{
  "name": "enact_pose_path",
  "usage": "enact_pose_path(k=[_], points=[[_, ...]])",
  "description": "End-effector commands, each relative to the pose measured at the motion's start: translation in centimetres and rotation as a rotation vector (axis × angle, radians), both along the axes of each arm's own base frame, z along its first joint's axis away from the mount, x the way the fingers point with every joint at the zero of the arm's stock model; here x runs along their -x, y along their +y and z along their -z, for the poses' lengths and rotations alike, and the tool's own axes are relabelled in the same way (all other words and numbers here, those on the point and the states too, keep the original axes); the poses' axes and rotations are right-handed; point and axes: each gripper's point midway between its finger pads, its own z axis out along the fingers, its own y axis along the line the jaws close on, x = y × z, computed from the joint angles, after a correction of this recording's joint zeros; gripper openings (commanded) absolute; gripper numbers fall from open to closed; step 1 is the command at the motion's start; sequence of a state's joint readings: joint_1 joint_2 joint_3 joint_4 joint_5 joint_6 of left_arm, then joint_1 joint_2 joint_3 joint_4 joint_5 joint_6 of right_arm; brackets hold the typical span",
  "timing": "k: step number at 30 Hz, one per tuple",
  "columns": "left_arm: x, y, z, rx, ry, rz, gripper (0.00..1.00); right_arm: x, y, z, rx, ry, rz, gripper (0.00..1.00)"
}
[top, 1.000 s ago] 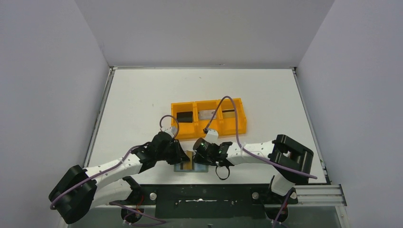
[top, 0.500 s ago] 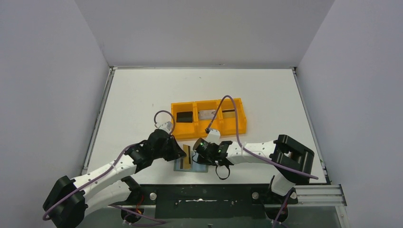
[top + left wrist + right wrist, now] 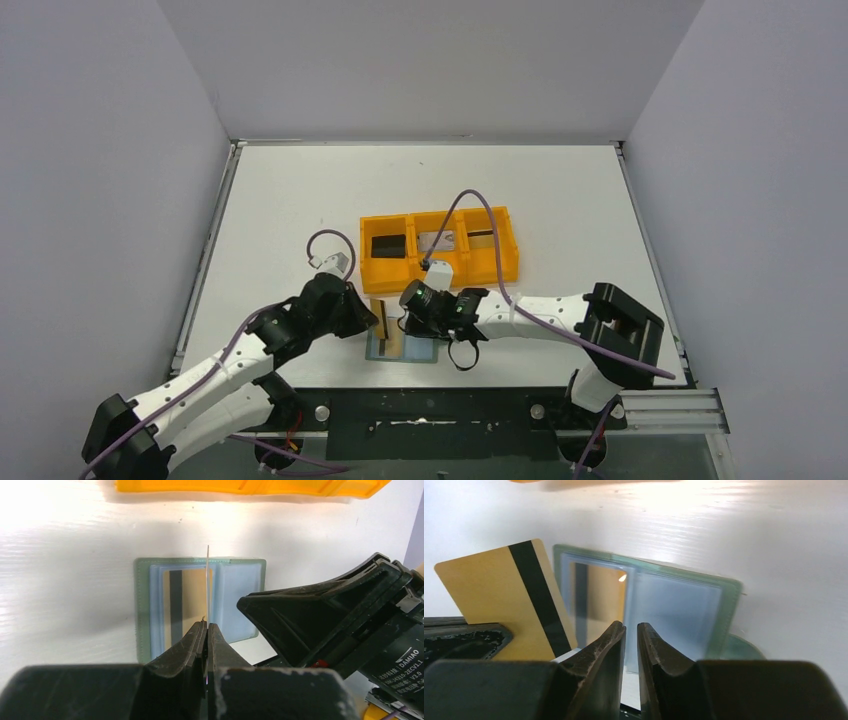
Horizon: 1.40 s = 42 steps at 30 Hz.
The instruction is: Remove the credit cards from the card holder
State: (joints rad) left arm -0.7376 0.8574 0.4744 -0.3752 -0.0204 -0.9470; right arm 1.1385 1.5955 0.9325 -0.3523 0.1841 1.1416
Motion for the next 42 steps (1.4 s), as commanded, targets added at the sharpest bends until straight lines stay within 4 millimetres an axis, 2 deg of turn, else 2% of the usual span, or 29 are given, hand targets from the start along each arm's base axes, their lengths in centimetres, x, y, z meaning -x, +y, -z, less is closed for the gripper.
enact_pose_path(k=[1,3,5,9,12,15,19,22,25,28,34,37,42], points=[[-1.2,1.2,-2.7,0.003,-0.081,-0.073,0.0,-0.7,4.2,-1.9,-0.13,-0.027,-0.08,0.18],[-1.1,1.5,-2.9,0.002,-0.088,-0.083,0.0,-0.6,4.5,-1.0,-0.121,-0.008,-0.089,0.18],[-0.9,1.8,-3.0,0.008,-0.095,-0.086,0.0,-0.2,4.0,0.4,-0.089,0.02,-0.083,0.18],[-0.8,1.9,-3.0,0.009,-0.096,-0.086,0.0,0.0,1.1,1.9,0.011,0.028,-0.019,0.18],[-0.8,1.8,-3.1,0.012,-0.098,-0.081,0.0,0.2,-0.1,2.1,0.037,0.026,-0.004,0.18],[-0.8,1.5,-3.3,0.021,-0.107,-0.062,0.0,-0.1,0.2,0.9,-0.006,0.002,-0.008,0.19],[-0.9,0.8,-3.9,0.044,-0.122,-0.028,0.0,-1.0,1.4,-2.7,-0.111,-0.082,-0.017,0.21],[-0.8,0.2,-4.5,0.082,-0.141,-0.006,0.0,-2.0,1.4,-5.0,-0.187,-0.159,-0.003,0.24],[-0.8,-0.5,-5.2,0.131,-0.166,0.021,0.0,-2.5,0.7,-6.2,-0.259,-0.236,0.013,0.32],[-0.6,-1.0,-5.6,0.172,-0.179,0.041,0.0,-2.5,0.1,-7.0,-0.349,-0.276,0.018,0.43],[-0.6,-1.7,-7.5,0.248,-0.225,0.093,0.0,-2.6,-1.7,-7.5,-0.483,-0.238,0.03,0.47],[-0.4,-2.2,-8.0,0.323,-0.224,0.128,0.0,-2.6,-2.2,-8.7,-0.577,-0.264,0.032,0.58],[0.3,-3.4,-9.0,0.551,-0.198,0.214,0.0,-2.3,-2.1,-10.6,-0.651,-0.294,-0.004,0.64]])
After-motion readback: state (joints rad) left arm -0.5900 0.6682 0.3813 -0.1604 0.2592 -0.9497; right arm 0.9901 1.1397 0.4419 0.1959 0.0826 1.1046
